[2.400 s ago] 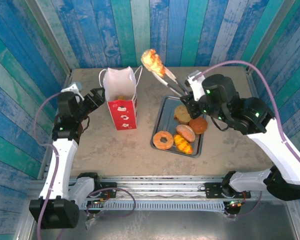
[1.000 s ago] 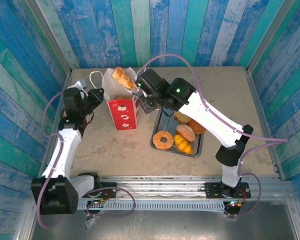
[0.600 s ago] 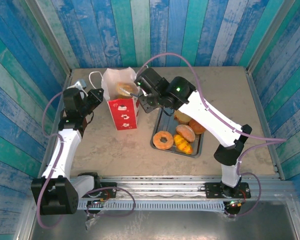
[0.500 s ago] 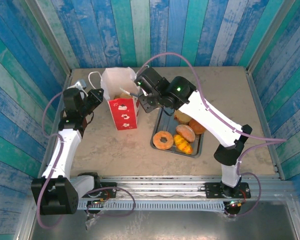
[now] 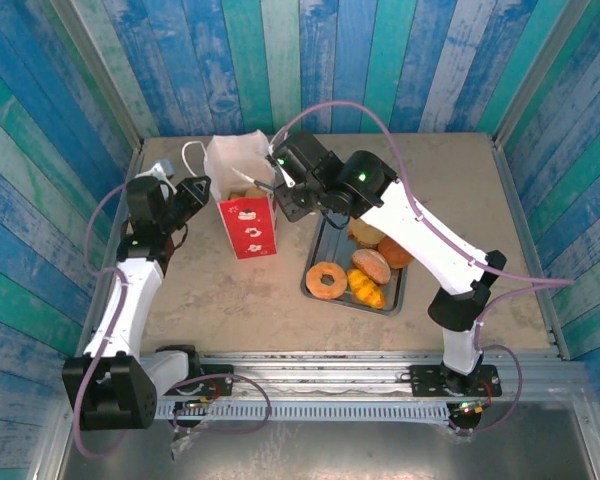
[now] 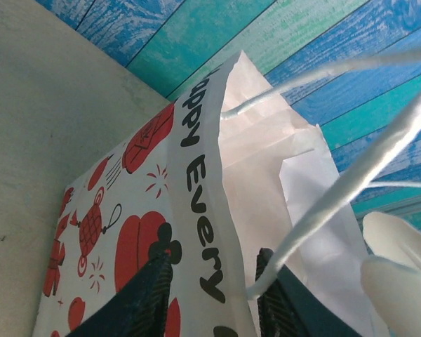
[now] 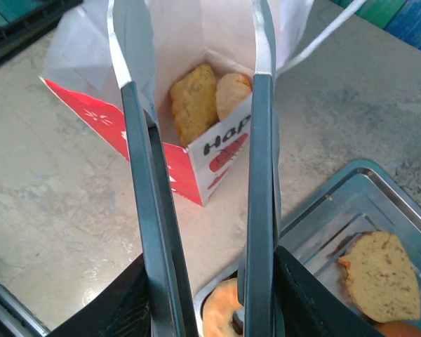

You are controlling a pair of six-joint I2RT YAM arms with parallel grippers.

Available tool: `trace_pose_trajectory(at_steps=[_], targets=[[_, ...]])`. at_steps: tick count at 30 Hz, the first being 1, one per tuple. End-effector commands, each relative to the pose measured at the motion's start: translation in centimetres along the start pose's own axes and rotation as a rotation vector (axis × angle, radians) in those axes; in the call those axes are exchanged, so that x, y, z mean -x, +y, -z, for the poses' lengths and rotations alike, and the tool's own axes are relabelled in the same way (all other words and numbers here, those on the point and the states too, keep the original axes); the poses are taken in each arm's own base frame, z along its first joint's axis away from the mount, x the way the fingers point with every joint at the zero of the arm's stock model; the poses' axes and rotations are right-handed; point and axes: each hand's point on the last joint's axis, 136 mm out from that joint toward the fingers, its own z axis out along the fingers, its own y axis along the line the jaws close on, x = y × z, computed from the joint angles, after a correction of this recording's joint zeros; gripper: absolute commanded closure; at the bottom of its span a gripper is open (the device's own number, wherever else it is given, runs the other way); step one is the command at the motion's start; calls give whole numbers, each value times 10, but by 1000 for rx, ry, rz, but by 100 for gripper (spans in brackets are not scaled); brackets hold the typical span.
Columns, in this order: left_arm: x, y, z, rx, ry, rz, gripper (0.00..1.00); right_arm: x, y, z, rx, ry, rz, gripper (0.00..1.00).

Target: Place the fake bread into the paper bag

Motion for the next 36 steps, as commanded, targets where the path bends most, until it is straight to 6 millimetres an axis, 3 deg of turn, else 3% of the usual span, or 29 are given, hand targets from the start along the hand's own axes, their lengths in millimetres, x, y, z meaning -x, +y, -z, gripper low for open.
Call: trace_pose_trajectory(at_steps=[1, 10, 18, 23, 27, 31, 36], targets=[[14, -25, 19, -59, -40, -47, 57, 28, 5, 42, 67, -139, -21, 58], [21, -41, 40, -75, -68, -90, 33, 39, -7, 93, 80, -252, -57, 58], [25, -48, 62, -65, -107, -133, 15, 24, -42, 138, -10, -318, -115, 58], [25, -46, 74, -36, -130, -156, 7, 1, -67, 161, -77, -330, -169, 58], [20, -43, 81, -17, -129, -168, 4, -25, -85, 168, -132, -290, -199, 59], [13, -34, 88, 15, -127, -175, 1, -59, -94, 160, -162, -198, -196, 59], [1, -23, 97, 45, -126, -167, 0, -103, -90, 145, -131, -79, -178, 60]])
